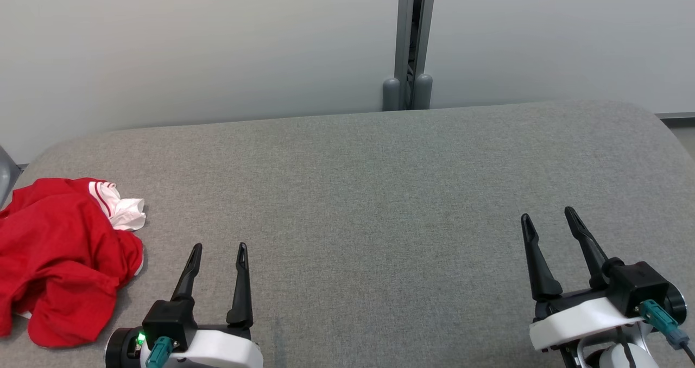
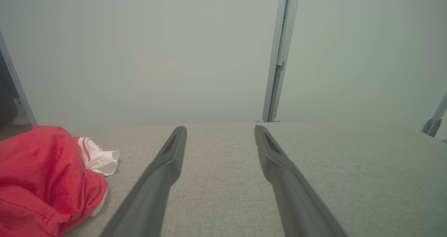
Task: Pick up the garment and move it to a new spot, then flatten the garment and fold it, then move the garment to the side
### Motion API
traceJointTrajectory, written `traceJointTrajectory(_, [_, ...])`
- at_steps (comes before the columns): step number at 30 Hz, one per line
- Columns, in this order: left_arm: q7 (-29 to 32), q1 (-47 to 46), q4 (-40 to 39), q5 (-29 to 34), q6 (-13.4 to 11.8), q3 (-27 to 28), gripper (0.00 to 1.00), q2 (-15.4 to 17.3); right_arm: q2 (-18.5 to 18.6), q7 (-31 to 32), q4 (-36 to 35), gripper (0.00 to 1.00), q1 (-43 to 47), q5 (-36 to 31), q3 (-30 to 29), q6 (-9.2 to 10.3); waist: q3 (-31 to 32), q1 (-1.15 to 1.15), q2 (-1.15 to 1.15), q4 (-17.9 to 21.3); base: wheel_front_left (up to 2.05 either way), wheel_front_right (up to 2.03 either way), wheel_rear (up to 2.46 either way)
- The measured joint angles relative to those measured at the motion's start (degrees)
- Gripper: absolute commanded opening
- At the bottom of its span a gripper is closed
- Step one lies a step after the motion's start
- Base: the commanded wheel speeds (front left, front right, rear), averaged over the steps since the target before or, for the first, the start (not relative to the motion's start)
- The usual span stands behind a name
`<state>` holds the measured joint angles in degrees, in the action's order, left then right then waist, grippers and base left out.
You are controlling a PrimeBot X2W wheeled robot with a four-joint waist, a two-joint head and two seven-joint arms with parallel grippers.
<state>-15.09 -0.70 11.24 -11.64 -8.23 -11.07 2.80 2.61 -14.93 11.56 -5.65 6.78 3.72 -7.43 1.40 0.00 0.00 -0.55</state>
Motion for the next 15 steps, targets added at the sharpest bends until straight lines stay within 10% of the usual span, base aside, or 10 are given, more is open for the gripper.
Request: traceJointTrajectory(15, [0.0,0.01,0.26,-0.18,-0.21,-0.09,1.0,0.0,0.02,0.0,0.32,1.0,0.01,0.34,-0.19,-0.01,0.1,0.0,0.0,0.13,0.0,0.0,0.0])
